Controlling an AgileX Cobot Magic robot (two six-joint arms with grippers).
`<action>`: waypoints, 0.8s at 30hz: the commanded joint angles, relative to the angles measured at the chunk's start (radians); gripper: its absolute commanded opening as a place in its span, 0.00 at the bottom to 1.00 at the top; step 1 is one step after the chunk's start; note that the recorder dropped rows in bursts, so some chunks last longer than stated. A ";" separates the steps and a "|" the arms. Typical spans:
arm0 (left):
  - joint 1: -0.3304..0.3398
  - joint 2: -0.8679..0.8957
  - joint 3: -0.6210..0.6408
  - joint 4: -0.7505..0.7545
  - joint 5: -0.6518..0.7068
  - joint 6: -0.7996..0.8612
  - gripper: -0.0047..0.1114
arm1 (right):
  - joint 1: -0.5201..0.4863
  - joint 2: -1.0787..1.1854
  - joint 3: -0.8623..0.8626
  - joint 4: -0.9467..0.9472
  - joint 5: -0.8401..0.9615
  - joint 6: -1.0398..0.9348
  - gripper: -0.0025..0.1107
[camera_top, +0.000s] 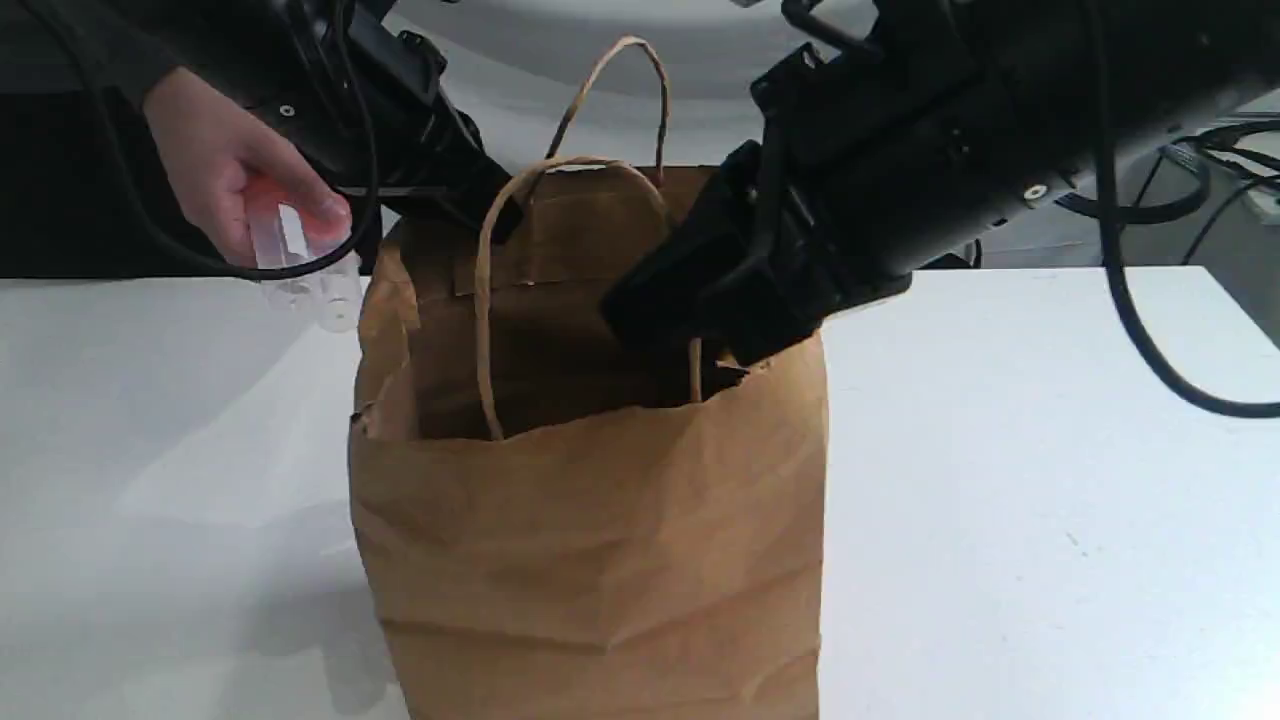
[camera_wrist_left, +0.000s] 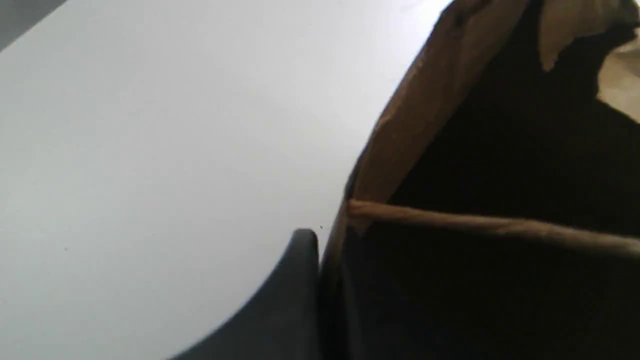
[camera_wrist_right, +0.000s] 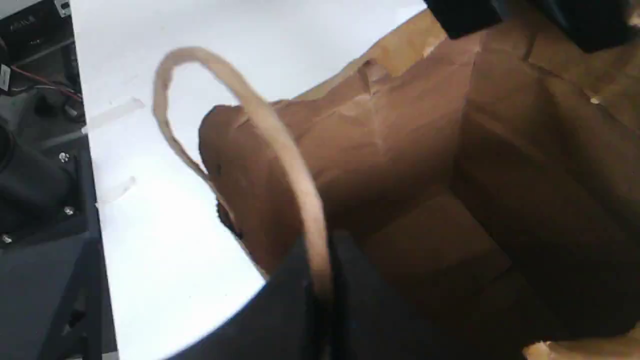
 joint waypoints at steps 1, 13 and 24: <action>0.008 0.013 -0.006 0.005 0.002 -0.052 0.04 | 0.001 -0.007 -0.075 0.006 0.049 0.053 0.02; 0.027 0.113 -0.006 -0.034 0.068 -0.110 0.04 | 0.001 -0.007 -0.274 0.004 0.112 0.137 0.02; 0.027 0.115 -0.006 -0.034 0.074 -0.110 0.04 | 0.001 -0.007 -0.274 -0.031 0.112 0.144 0.02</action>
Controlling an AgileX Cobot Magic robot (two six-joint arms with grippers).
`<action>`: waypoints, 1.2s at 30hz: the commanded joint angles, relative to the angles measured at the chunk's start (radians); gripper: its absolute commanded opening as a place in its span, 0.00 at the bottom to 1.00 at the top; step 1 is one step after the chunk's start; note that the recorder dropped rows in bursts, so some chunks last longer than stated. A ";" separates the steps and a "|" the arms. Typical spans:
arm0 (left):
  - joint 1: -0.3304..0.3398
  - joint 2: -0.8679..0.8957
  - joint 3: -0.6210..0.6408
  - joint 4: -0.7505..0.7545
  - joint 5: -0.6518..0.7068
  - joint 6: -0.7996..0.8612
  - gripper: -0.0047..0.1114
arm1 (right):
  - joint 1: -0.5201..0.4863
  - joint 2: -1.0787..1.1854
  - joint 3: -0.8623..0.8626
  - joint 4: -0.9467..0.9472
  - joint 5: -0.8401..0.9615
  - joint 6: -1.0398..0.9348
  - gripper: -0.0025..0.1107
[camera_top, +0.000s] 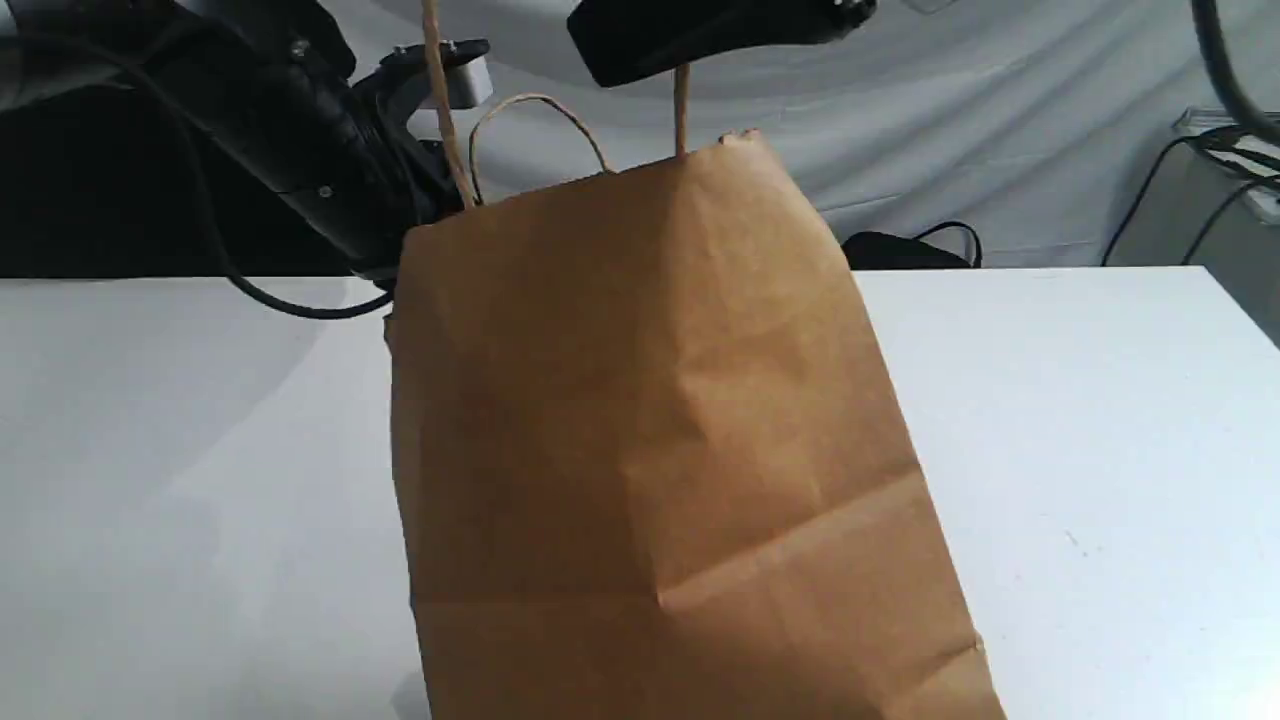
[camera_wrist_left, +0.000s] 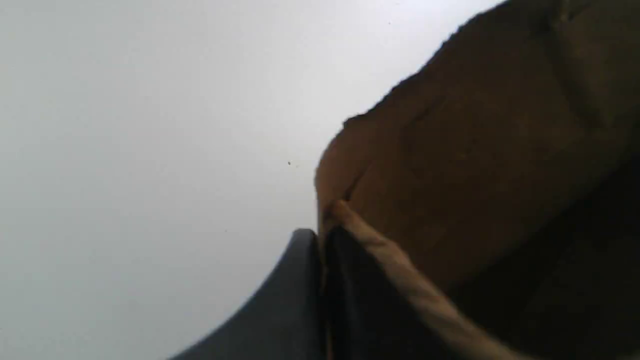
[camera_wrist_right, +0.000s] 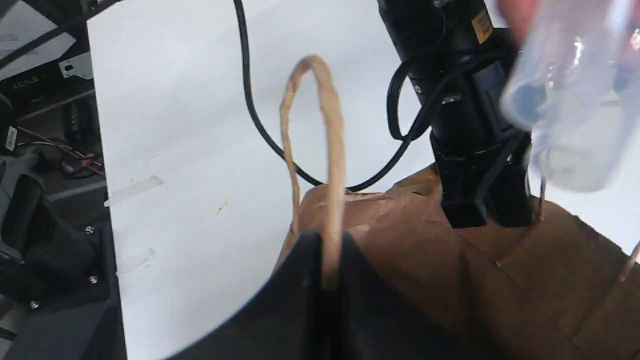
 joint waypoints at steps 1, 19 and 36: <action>0.005 -0.002 -0.004 -0.008 0.004 -0.009 0.04 | 0.001 -0.008 -0.009 0.006 0.002 0.008 0.02; 0.007 -0.010 -0.030 0.010 0.016 0.004 0.04 | 0.001 -0.008 -0.009 0.006 -0.010 -0.087 0.02; 0.007 -0.056 -0.267 0.051 0.059 0.006 0.04 | 0.003 -0.050 0.234 0.023 -0.313 -0.117 0.02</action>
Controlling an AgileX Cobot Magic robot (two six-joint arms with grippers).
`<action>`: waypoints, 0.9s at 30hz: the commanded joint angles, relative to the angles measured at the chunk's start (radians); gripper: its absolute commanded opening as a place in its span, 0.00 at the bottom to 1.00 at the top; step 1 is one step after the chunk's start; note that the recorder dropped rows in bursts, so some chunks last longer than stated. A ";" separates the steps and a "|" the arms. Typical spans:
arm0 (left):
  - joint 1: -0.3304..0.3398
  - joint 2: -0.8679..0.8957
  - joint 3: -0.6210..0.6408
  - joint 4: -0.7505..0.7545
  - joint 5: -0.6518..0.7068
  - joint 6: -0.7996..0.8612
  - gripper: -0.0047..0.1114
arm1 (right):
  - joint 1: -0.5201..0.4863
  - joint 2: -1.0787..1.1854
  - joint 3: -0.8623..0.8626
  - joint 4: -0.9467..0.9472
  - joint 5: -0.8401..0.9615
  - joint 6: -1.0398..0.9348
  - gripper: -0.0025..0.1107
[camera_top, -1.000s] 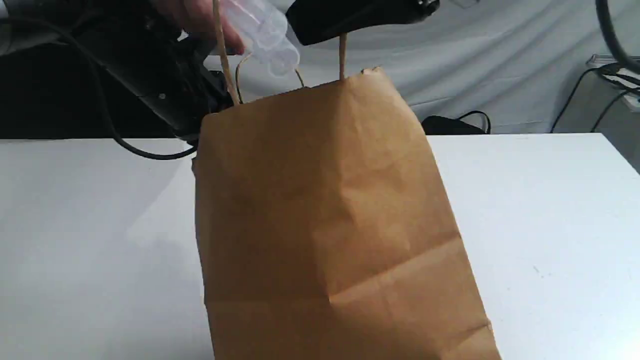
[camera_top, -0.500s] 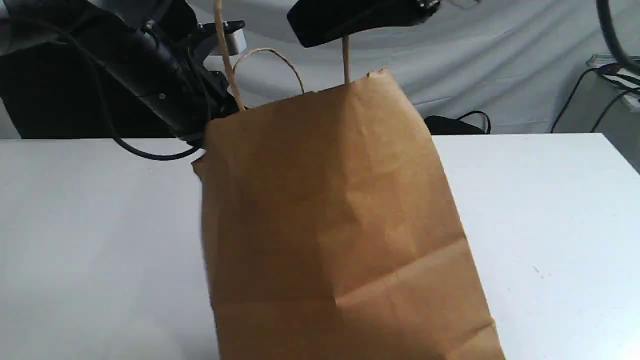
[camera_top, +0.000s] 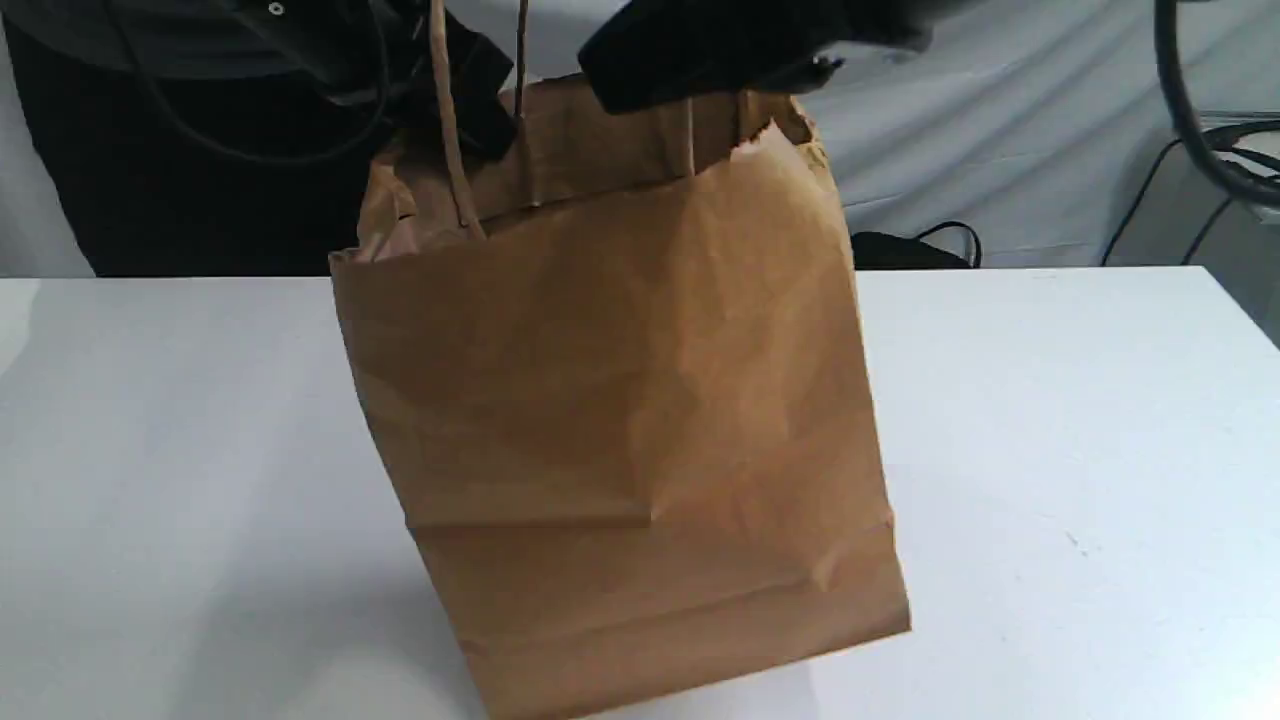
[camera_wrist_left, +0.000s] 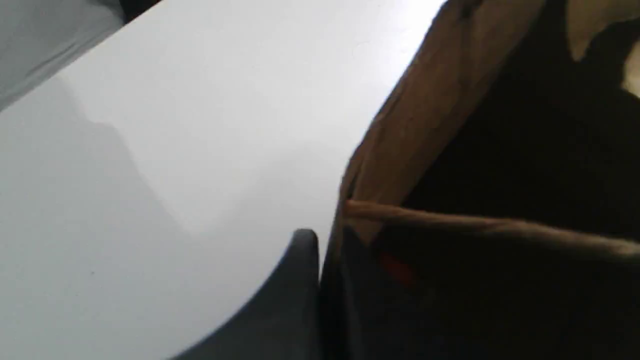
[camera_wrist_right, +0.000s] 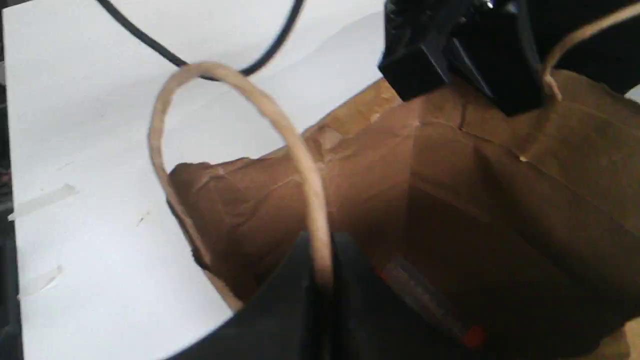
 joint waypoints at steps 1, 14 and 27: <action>0.003 -0.010 -0.008 0.031 -0.002 0.004 0.04 | 0.003 -0.045 0.102 0.051 -0.140 -0.029 0.02; 0.003 0.033 -0.006 0.062 -0.004 0.002 0.04 | 0.003 -0.099 0.445 0.293 -0.385 -0.127 0.02; 0.003 0.086 -0.006 0.062 -0.037 0.004 0.10 | 0.003 -0.099 0.485 0.298 -0.411 -0.125 0.02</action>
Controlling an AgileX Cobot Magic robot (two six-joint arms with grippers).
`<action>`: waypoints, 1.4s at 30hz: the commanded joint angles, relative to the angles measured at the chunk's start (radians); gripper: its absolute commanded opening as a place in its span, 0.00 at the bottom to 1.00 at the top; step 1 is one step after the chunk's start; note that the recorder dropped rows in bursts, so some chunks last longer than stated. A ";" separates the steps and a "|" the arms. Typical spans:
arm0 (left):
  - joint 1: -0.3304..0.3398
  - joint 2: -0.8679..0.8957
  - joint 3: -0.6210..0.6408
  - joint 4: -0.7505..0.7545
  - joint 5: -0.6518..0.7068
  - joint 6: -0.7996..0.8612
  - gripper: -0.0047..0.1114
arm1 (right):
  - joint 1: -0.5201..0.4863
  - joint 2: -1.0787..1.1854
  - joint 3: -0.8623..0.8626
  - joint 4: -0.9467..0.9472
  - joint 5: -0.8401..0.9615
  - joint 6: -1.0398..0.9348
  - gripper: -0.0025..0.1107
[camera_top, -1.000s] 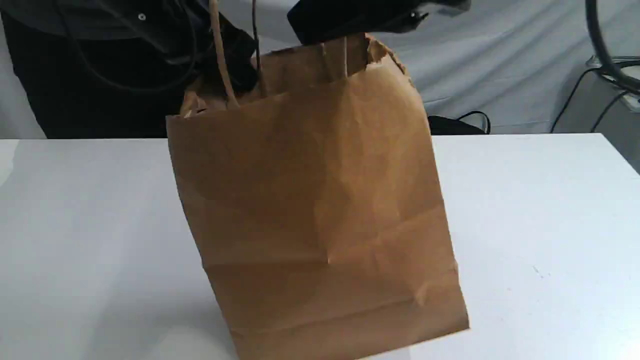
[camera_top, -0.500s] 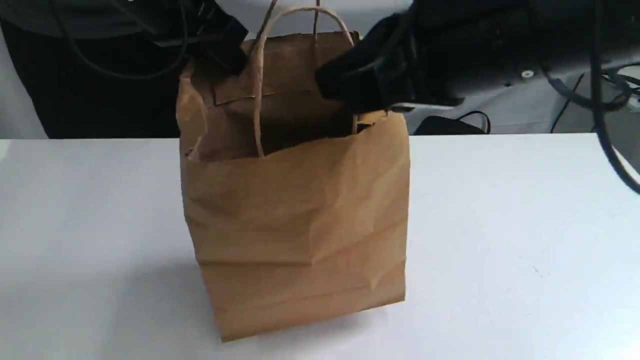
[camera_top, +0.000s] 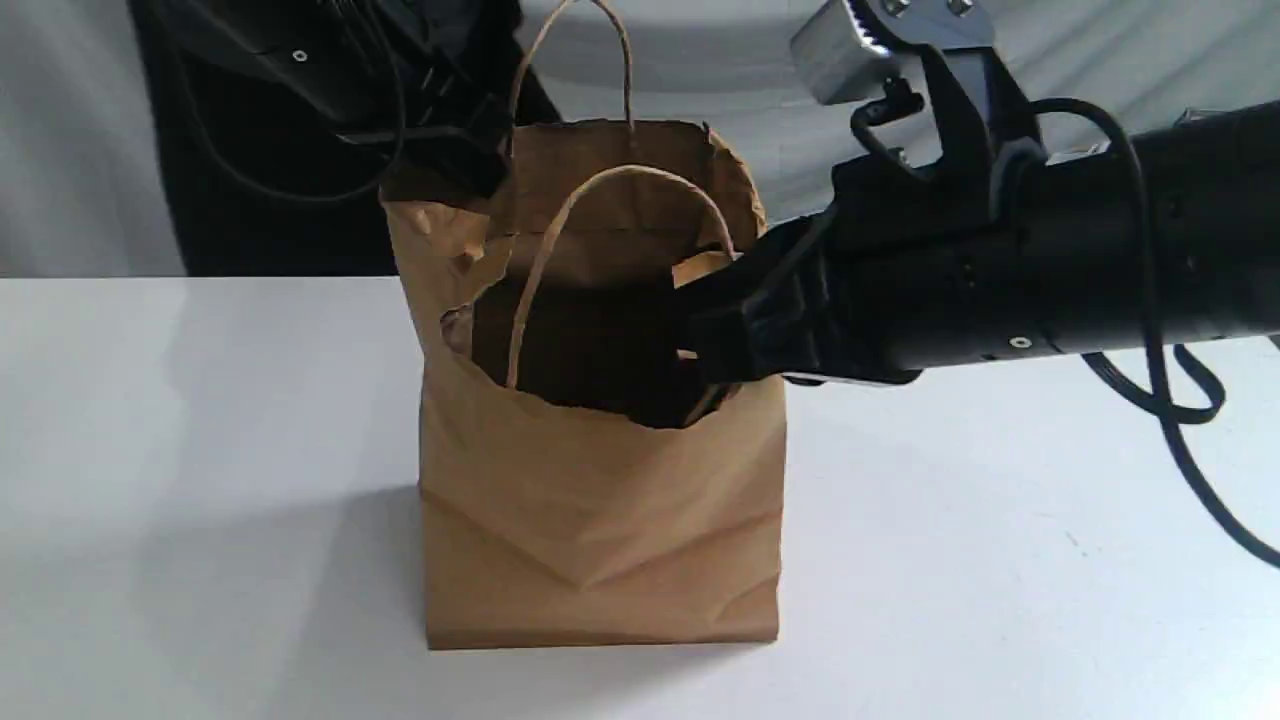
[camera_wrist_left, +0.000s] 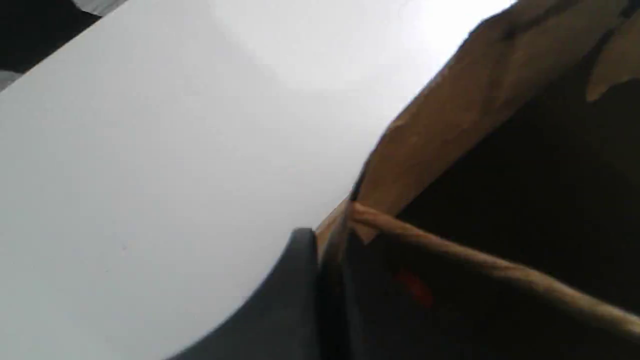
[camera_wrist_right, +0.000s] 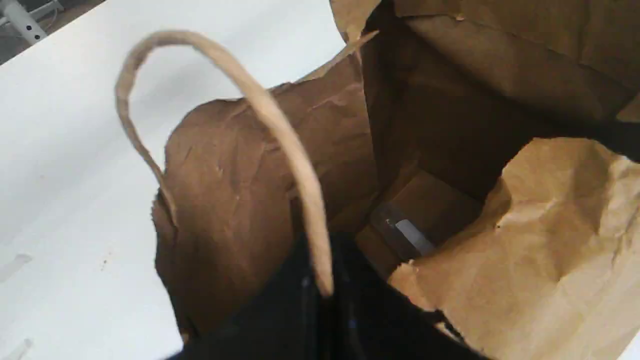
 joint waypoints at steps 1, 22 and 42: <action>0.001 0.004 0.000 -0.004 -0.011 -0.002 0.14 | 0.003 -0.007 0.008 0.006 -0.020 -0.009 0.02; 0.001 0.004 -0.002 -0.006 -0.062 -0.017 0.51 | 0.003 -0.007 0.008 0.028 -0.080 -0.009 0.52; 0.003 -0.055 -0.002 0.091 -0.098 -0.019 0.51 | 0.001 -0.170 0.003 -0.012 -0.146 -0.012 0.52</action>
